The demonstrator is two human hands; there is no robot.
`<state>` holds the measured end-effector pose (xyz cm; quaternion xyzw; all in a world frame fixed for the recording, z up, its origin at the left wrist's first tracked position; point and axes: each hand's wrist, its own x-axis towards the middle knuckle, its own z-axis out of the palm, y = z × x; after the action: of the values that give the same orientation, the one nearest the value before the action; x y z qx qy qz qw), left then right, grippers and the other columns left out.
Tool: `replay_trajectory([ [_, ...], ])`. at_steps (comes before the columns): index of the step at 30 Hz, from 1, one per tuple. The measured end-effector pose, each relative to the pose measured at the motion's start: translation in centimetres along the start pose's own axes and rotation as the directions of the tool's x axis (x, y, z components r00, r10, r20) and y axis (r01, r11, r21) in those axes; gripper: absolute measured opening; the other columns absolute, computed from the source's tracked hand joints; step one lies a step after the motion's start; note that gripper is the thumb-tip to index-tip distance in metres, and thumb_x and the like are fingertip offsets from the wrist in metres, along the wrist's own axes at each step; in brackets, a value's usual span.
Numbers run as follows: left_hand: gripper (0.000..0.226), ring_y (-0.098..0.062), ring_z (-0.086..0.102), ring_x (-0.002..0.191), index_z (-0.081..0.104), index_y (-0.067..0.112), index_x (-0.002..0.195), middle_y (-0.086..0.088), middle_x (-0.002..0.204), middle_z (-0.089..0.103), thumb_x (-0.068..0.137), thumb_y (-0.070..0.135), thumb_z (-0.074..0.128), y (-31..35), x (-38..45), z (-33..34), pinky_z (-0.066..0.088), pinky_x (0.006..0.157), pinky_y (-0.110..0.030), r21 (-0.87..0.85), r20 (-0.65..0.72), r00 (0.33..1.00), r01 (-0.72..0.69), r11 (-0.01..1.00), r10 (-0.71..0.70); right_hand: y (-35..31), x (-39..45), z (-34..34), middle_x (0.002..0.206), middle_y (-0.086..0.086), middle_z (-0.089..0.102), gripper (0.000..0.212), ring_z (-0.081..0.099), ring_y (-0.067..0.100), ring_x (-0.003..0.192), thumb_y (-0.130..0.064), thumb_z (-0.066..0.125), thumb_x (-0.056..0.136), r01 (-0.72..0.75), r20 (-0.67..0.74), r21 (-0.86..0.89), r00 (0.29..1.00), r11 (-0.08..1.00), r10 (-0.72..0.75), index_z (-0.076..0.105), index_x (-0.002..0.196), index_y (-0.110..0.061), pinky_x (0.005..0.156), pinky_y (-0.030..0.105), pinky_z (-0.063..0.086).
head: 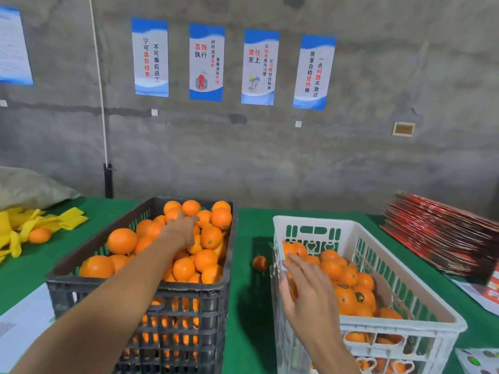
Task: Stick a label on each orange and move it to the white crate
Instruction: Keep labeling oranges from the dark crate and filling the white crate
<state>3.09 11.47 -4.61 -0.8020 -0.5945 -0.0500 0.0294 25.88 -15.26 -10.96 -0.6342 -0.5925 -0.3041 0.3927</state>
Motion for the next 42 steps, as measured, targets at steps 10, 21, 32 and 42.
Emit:
replay_trajectory([
  [10, 0.063, -0.045, 0.057, 0.115, 0.045, 0.023, 0.151, -0.021, 0.139, 0.042, 0.095, 0.030, 0.073, 0.7, -1.3, -2.0, 0.051, 0.096, -0.051, -0.109, -0.292, 0.950, -0.150, 0.983, 0.112, 0.0, -0.1, 0.2, 0.124, 0.000, 0.070, 0.027, 0.066, 0.022, 0.110, -0.026, 0.057, 0.096, -0.022, -0.025, 0.088, 0.999, 0.996, 0.024, 0.076, 0.113, -0.015, 0.098, 0.035, 0.048],
  [21, 0.057, -0.003, 0.054, 0.110, 0.057, 0.036, 0.142, 0.004, 0.134, 0.048, 0.090, 0.038, 0.080, 8.0, -23.2, 1.6, 0.040, 0.093, -0.010, -0.435, -0.677, 0.703, -0.620, 0.653, 0.217, -3.7, -4.0, -3.4, 0.130, -0.001, 0.065, 0.031, 0.062, 0.020, 0.114, -0.026, 0.072, 0.096, 0.250, -0.106, 0.237, 0.967, 0.939, -0.230, 0.071, 0.123, -0.012, 0.105, 0.038, 0.046],
  [32, 0.060, 0.001, 0.060, 0.098, 0.051, 0.048, 0.142, 0.012, 0.129, 0.050, 0.087, 0.052, 0.077, 9.8, -31.9, 18.6, 0.052, 0.087, -0.015, -0.744, -0.136, 0.976, -0.215, 0.633, 0.172, -1.3, -20.2, -3.8, 0.138, -0.016, 0.058, 0.040, 0.057, 0.007, 0.125, -0.010, 0.071, 0.094, -0.211, 0.544, 0.364, 0.839, 0.907, -0.024, 0.069, 0.132, -0.024, 0.111, 0.034, 0.046],
  [42, 0.061, -0.015, 0.066, 0.101, 0.022, 0.053, 0.150, 0.008, 0.139, 0.034, 0.097, 0.064, 0.051, 10.5, -33.4, 22.0, 0.059, 0.087, -0.030, -0.809, 0.018, 0.991, -0.065, 0.584, 0.135, 1.8, -21.7, -2.8, 0.150, -0.023, 0.045, 0.063, 0.035, -0.002, 0.138, -0.059, 0.064, 0.093, -0.392, 0.781, 0.251, 0.623, 0.885, 0.054, 0.053, 0.147, -0.029, 0.121, 0.024, 0.023],
])
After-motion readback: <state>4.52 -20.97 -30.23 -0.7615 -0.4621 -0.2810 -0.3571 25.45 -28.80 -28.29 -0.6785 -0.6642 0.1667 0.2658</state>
